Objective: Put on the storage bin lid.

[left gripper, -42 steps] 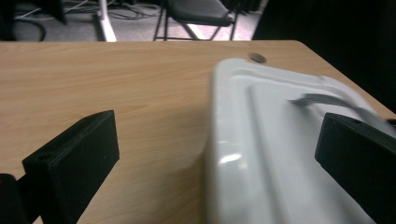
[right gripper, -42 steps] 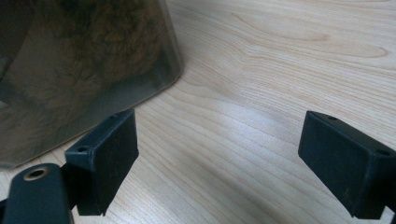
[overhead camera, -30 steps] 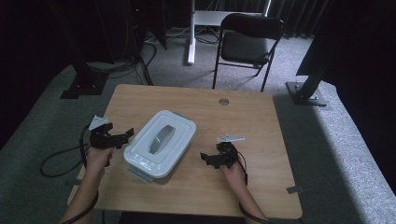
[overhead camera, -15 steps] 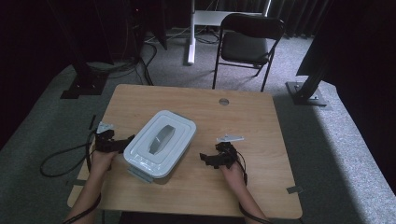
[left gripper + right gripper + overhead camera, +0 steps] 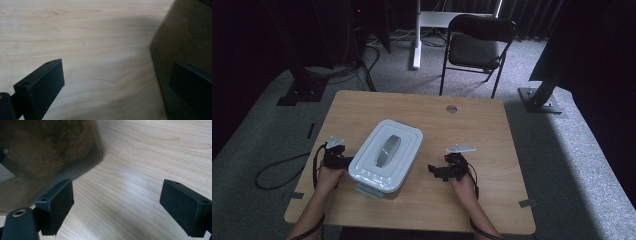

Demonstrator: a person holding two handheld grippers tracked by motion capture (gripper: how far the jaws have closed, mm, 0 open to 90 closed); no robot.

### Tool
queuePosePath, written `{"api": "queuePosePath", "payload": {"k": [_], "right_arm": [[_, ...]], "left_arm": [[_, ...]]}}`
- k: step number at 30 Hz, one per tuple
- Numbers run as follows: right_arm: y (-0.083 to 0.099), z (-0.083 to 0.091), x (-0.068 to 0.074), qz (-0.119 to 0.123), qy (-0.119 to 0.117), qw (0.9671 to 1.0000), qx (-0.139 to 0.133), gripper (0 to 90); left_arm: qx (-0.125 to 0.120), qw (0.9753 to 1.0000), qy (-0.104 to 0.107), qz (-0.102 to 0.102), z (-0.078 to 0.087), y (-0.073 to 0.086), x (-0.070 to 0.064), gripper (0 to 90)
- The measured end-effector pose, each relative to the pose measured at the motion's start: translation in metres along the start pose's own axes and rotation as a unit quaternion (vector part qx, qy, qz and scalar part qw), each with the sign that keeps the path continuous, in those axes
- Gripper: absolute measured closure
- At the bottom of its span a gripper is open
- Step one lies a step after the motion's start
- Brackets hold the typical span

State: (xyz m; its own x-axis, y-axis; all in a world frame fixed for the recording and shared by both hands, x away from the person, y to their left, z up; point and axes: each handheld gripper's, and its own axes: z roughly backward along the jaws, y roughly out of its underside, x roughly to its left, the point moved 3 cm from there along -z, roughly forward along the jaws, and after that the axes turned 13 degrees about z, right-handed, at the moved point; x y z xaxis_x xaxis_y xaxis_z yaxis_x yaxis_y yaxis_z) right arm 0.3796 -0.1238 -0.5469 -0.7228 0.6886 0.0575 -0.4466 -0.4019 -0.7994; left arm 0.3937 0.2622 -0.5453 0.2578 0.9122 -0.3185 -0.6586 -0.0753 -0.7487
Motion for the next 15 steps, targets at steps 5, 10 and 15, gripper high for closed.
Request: {"api": "queuePosePath", "payload": {"k": [5,10,15], "right_arm": [[0.002,0.004,-0.001,-0.001,-0.001,1.0,0.003,11.2],[0.007,0.008,-0.003,-0.003,-0.006,0.9999,0.008,11.2],[0.011,0.013,-0.009,-0.009,0.001,0.9999,0.006,11.2]], "left_arm": [[0.018,0.9997,0.018,-0.007,-0.004,0.008,-0.017,1.2],[0.019,0.9988,0.01,-0.045,-0.006,0.014,-0.04,1.2],[0.03,0.9979,0.02,-0.055,-0.013,0.016,-0.06,1.2]]}}
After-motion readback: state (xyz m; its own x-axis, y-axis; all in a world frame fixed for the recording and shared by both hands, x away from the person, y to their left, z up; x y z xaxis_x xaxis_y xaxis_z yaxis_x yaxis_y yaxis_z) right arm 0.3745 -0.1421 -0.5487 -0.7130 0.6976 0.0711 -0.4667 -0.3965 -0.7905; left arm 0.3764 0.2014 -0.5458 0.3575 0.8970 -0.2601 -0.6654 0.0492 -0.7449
